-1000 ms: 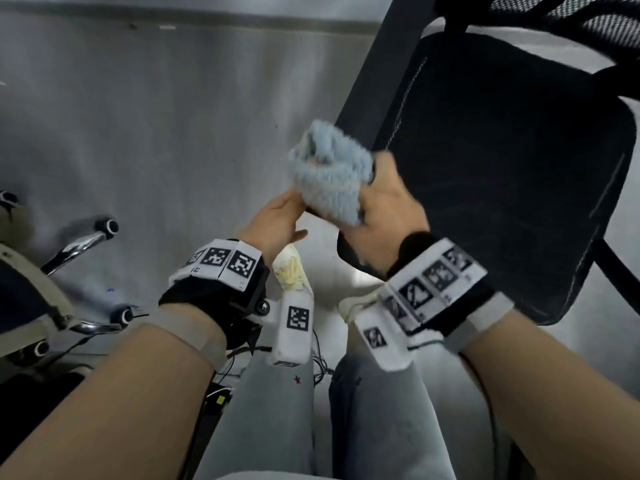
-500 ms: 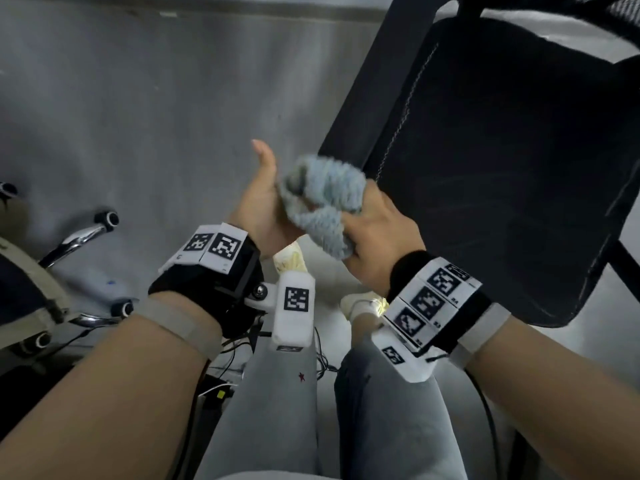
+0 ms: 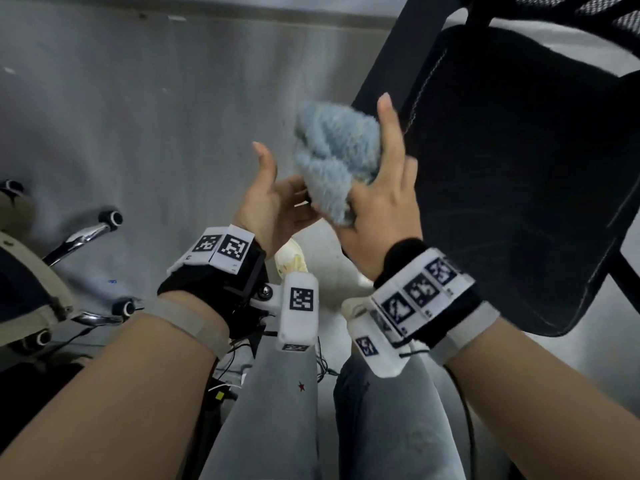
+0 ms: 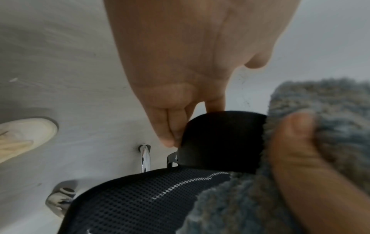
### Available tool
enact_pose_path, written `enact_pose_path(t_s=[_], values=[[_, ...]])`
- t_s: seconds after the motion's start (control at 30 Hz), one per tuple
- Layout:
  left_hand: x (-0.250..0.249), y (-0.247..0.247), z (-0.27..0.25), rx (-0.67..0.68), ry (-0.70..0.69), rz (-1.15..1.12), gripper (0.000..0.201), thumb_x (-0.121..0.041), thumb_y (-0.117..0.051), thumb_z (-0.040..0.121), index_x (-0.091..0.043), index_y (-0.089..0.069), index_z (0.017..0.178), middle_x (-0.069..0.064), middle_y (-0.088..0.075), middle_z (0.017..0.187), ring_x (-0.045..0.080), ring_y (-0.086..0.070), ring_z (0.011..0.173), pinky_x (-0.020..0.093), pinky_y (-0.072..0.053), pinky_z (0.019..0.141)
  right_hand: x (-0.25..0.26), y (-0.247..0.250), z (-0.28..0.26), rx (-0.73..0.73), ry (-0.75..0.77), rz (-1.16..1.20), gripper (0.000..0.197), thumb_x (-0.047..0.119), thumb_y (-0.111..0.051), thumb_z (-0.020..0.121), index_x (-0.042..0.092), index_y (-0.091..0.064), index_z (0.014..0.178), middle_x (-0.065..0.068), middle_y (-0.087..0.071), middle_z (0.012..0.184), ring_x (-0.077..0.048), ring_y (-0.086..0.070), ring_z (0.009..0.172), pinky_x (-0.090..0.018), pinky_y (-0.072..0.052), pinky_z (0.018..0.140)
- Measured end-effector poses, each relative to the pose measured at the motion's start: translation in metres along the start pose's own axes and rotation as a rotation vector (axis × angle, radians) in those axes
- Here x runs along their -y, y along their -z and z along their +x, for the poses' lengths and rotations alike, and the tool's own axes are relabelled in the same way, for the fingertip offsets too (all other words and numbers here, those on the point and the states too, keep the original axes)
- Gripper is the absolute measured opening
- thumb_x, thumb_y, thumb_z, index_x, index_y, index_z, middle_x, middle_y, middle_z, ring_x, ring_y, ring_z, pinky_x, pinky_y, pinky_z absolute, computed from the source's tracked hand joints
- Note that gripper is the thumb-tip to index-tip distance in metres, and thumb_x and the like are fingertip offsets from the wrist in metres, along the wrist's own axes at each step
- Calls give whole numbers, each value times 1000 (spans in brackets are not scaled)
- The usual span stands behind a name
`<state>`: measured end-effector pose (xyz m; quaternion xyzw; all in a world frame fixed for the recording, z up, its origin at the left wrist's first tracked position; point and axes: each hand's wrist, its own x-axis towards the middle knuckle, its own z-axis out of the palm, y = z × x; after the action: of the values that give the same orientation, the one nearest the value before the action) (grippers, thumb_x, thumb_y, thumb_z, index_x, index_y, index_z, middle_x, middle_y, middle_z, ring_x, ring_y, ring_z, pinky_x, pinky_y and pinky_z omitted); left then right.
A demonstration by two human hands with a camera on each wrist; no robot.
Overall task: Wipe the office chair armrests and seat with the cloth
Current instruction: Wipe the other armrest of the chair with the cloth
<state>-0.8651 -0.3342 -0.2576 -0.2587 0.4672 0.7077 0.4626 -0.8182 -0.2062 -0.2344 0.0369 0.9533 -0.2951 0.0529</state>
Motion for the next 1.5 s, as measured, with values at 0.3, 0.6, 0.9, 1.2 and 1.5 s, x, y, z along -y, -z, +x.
enact_pose_path(t_s=[0.3, 0.6, 0.9, 1.2, 1.5], values=[[-2, -1, -5, 80, 38, -12, 91, -73, -8, 81, -5, -60, 113, 13, -70, 106, 22, -69, 97, 31, -57, 74, -48, -36, -38, 97, 257, -274, 17, 13, -59, 72, 27, -66, 77, 15, 33, 149, -29, -30, 113, -44, -26, 88], [-20, -18, 0, -97, -329, 488, 34, -16, -52, 89, -12, -54, 123, -12, -67, 99, -8, -63, 87, 8, -46, 81, -88, 10, -4, 6, -552, 366, 53, 32, -59, 86, 9, -46, 132, -3, -22, 154, -12, -31, 133, -27, -28, 112], [-29, -22, 10, -108, -437, 707, 17, -23, -59, 83, -24, -62, 100, -6, -54, 100, -6, -54, 88, 4, -39, 81, -39, -27, 42, 195, -852, 1094, 21, 5, -53, 90, -6, -58, 107, -5, -59, 78, -17, -58, 77, -24, -50, 77], [-29, -22, 12, -121, -438, 652, 28, -16, -60, 84, -22, -58, 111, -7, -51, 116, -9, -49, 104, 3, -35, 93, -34, -7, 21, 278, -821, 1551, 24, 24, -46, 94, 6, -63, 92, -1, -72, 68, -11, -69, 63, -23, -57, 61], [-29, -27, 7, -116, -400, 617, 32, -24, -61, 79, -21, -61, 110, -1, -52, 132, 11, -48, 124, 25, -35, 108, -59, -32, 49, 174, -722, 698, 30, 22, -58, 89, 0, -63, 109, -19, -68, 107, -23, -63, 96, -34, -49, 91]])
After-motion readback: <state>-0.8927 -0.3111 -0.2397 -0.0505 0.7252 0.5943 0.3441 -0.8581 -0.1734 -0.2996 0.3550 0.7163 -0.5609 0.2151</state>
